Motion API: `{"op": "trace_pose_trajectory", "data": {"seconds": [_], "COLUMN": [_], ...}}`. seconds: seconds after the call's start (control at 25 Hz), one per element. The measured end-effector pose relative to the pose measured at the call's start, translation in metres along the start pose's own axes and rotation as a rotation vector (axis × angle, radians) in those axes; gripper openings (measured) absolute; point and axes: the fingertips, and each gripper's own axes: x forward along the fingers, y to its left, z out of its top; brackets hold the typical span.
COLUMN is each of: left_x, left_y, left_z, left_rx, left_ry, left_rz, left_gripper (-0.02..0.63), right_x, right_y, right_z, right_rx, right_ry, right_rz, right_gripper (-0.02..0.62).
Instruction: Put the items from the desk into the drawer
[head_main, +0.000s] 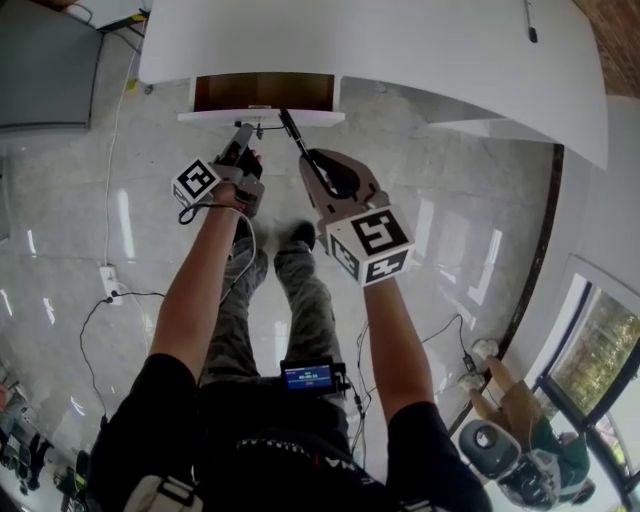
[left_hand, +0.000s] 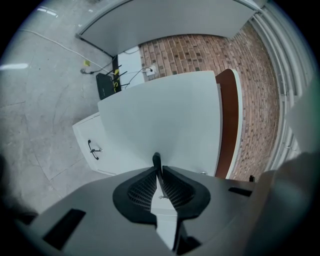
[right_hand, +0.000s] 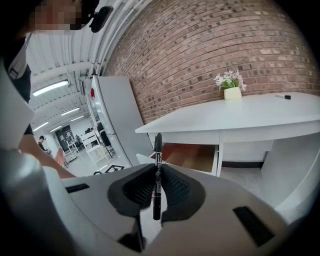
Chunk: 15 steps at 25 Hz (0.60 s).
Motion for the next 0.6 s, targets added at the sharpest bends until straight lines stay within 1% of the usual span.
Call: {"op": "trace_pose_trajectory", "data": {"seconds": [0.24,0.6], "left_x": [-0.012,-0.031], "left_y": [-0.003,-0.002], "left_z": [-0.013,-0.024], "left_rx": [0.004,-0.047], "left_ry": [0.029,0.018], "left_rz": [-0.042,-0.045], "left_gripper": [0.043,0.041], "right_x": [0.007,0.015], "right_y": [0.002,0.007], "right_z": [0.002,0.002], "right_rx": [-0.020,-0.039], "right_ry": [0.017,0.043], "right_rz": [0.020,0.053], "right_gripper": [0.048,0.048]}}
